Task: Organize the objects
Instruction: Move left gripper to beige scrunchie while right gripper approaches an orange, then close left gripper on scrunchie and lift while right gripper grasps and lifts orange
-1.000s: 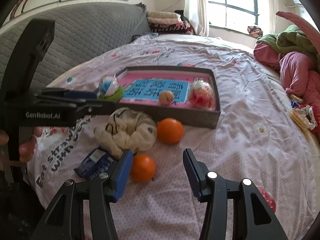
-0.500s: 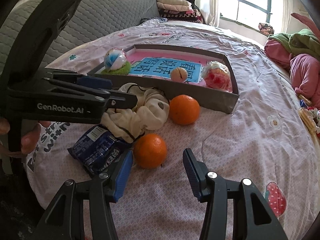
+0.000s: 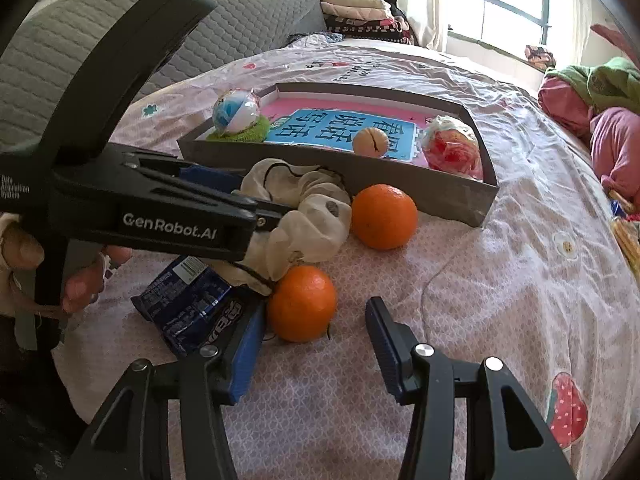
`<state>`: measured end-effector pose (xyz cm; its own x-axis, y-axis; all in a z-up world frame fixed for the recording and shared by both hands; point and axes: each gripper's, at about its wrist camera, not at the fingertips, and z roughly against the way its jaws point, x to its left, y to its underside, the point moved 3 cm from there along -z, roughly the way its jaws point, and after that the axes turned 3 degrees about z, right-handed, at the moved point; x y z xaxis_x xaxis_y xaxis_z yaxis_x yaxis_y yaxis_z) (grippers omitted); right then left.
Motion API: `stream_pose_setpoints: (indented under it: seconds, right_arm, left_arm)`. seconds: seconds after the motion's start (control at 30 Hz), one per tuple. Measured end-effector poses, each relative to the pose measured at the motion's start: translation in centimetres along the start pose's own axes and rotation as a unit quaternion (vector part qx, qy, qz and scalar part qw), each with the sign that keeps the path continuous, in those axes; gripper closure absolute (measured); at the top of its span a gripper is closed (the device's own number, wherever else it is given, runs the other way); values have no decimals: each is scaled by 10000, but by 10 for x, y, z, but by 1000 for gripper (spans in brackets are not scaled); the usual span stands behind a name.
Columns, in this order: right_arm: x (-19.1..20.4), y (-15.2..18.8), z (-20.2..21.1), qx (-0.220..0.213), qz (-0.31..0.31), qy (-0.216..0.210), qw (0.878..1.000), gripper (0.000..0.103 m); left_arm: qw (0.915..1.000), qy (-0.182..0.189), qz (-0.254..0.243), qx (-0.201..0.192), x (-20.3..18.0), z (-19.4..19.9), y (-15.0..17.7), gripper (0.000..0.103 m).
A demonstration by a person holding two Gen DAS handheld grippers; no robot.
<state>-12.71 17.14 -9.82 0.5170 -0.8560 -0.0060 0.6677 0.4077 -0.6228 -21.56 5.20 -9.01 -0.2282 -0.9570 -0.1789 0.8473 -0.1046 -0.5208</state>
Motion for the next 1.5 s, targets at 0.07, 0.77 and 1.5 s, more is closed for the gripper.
stream_pose_setpoints:
  seconds: [0.07, 0.77, 1.5]
  right_arm:
    - [1, -1, 0, -25, 41, 13, 10000, 56]
    - [3, -4, 4, -96, 100, -109, 9998, 68]
    - [-9, -24, 45, -1167, -243, -236, 9926, 67]
  left_arm:
    - [10000, 29, 8, -16, 0, -1, 0, 36]
    - [9980, 610, -96, -110, -11, 11, -4, 85]
    - [9901, 209, 233, -1367, 28, 92, -39, 86]
